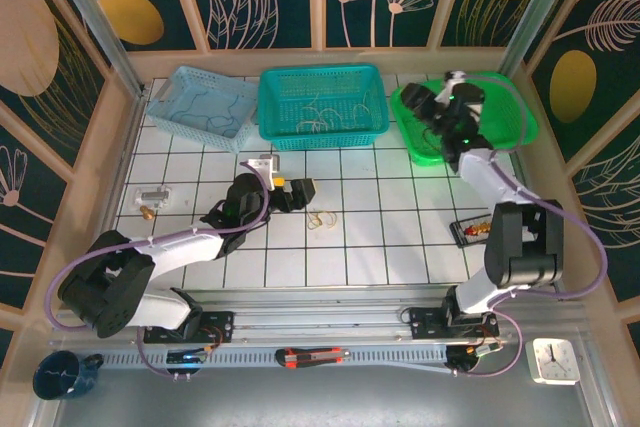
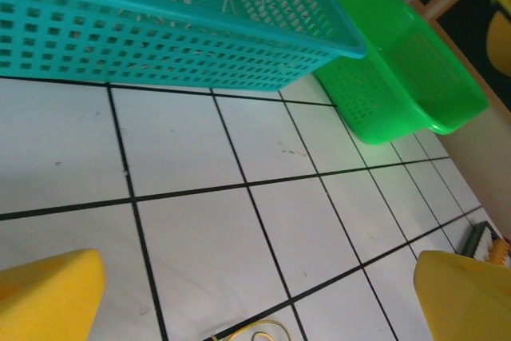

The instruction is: Untangle the cables

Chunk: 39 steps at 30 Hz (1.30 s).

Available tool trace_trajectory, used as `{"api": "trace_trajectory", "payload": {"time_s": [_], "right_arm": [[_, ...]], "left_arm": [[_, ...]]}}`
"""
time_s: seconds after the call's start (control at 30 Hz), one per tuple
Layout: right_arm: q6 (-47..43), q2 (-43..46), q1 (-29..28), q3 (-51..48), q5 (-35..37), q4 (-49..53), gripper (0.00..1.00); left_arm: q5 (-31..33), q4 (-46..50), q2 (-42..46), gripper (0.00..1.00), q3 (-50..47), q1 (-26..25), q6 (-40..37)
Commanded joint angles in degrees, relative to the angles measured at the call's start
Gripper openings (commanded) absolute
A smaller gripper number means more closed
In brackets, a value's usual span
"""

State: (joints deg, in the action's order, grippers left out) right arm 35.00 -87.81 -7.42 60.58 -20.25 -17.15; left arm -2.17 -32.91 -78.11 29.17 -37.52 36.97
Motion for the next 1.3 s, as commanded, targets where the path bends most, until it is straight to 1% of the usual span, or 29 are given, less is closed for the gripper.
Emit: {"api": "trace_trajectory", "payload": {"time_s": [0.0,0.07,0.17,0.27,0.33,0.43,0.53,0.6,0.7,0.83,0.9,0.97,1.13,1.27], "right_arm": [[-4.7,4.1,-7.5,-4.4,2.9,3.9,0.55],[-5.8,5.5,-11.5,-6.8,4.1,6.1,0.55],[-7.6,6.6,-16.9,-9.5,6.1,9.8,0.55],[-7.4,6.7,-22.2,-12.0,8.1,13.6,0.54],[-6.7,6.6,-25.9,-14.6,9.2,13.9,0.53],[-5.3,5.9,-30.8,-16.9,12.5,14.9,0.5],[-5.0,4.5,-34.4,-17.8,15.3,16.1,0.43],[-4.9,3.6,-35.9,-18.2,17.2,17.3,0.39],[-3.5,3.1,-36.3,-19.5,16.5,16.6,0.37],[-2.7,2.9,-36.5,-19.9,18.5,16.6,0.37],[-3.1,3.1,-36.5,-19.5,19.8,18.0,0.36],[-3.5,4.4,-36.1,-19.8,20.6,19.1,0.36],[-3.6,9.2,-32.8,-20.9,19.4,19.7,0.37],[-2.3,13.0,-28.2,-23.0,15.8,18.5,0.38]], "left_arm": [[3.9,2.8,2.6,0.99,0.8,-0.3,2.3],[5.2,5.4,3.7,0.99,1.4,0.1,2.4],[4.9,7.3,5.2,0.99,1.1,2.2,3.4],[1.0,6.4,6.2,0.99,-0.7,6.1,6.4],[-1.4,5.6,6.3,0.99,-1.7,8.2,7.3],[-2.9,6.2,6.3,0.99,-2.0,9.0,7.1],[-4.0,6.6,5.9,0.99,-2.2,9.2,6.7],[-4.9,6.9,5.5,0.99,-2.0,9.3,6.4],[-7.0,6.9,4.6,0.99,-1.8,9.3,5.7],[-11.9,7.9,2.0,0.99,-0.4,9.3,3.2],[-15.3,8.4,0.4,0.92,0.6,9.2,0.8],[-14.9,12.7,-1.4,0.89,3.0,8.4,-2.4],[-8.3,26.4,-8.0,0.83,12.6,1.2,-11.6],[-6.4,31.3,-13.2,0.71,17.7,-1.4,-14.2]]}}
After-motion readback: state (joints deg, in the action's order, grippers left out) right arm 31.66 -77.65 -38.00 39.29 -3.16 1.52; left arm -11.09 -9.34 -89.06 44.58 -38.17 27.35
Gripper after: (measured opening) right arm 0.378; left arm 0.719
